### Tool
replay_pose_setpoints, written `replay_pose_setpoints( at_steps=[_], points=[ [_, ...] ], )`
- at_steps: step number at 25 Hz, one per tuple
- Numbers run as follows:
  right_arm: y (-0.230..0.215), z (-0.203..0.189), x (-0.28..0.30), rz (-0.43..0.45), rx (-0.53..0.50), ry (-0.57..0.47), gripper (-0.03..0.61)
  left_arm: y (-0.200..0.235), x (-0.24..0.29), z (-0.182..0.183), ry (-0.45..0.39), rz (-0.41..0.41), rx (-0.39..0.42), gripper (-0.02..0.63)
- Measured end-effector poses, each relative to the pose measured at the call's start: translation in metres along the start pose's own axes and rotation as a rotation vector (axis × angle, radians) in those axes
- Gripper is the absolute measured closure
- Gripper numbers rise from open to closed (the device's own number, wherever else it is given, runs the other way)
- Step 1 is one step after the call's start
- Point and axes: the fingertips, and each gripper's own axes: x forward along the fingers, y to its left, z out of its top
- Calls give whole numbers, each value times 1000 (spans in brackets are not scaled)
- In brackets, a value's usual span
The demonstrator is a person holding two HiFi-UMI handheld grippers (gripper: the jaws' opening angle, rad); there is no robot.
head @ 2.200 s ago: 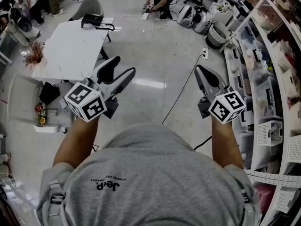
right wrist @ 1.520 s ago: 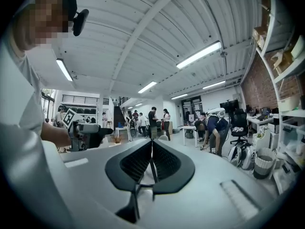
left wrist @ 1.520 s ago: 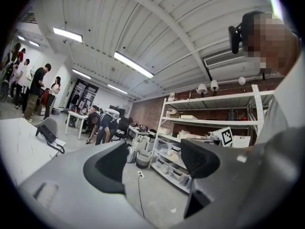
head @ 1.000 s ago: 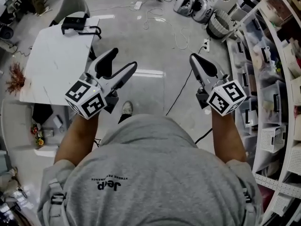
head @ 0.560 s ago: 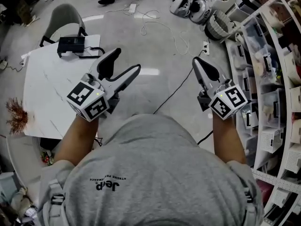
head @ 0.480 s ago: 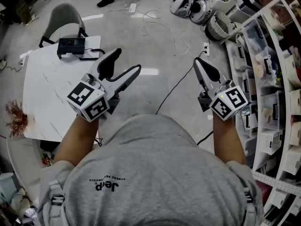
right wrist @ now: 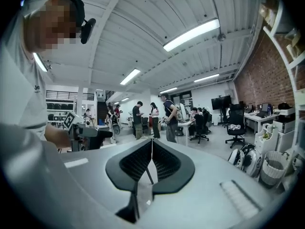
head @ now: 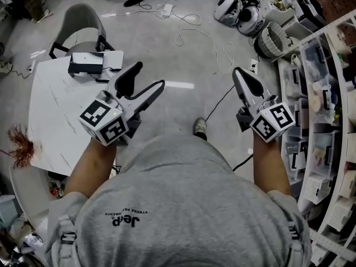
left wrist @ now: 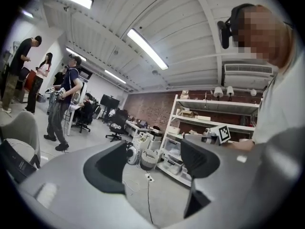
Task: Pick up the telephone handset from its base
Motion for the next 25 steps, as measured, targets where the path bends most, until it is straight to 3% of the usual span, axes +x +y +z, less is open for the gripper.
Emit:
replay_pose_setpoints(
  at_steps=[8, 14, 21, 25],
  points=[
    [-159, -4, 49, 113, 11, -12, 572, 26, 143, 5, -3, 90, 6, 229],
    [-237, 16, 95, 215, -9, 3, 572, 55, 223, 28, -37, 169, -36, 228],
    [-260, 13, 160, 200, 12, 11, 572, 110, 255, 34, -21, 152, -74, 229],
    [-255, 14, 197, 152, 6, 14, 572, 145, 261, 33, 17, 84, -72, 229]
  ],
)
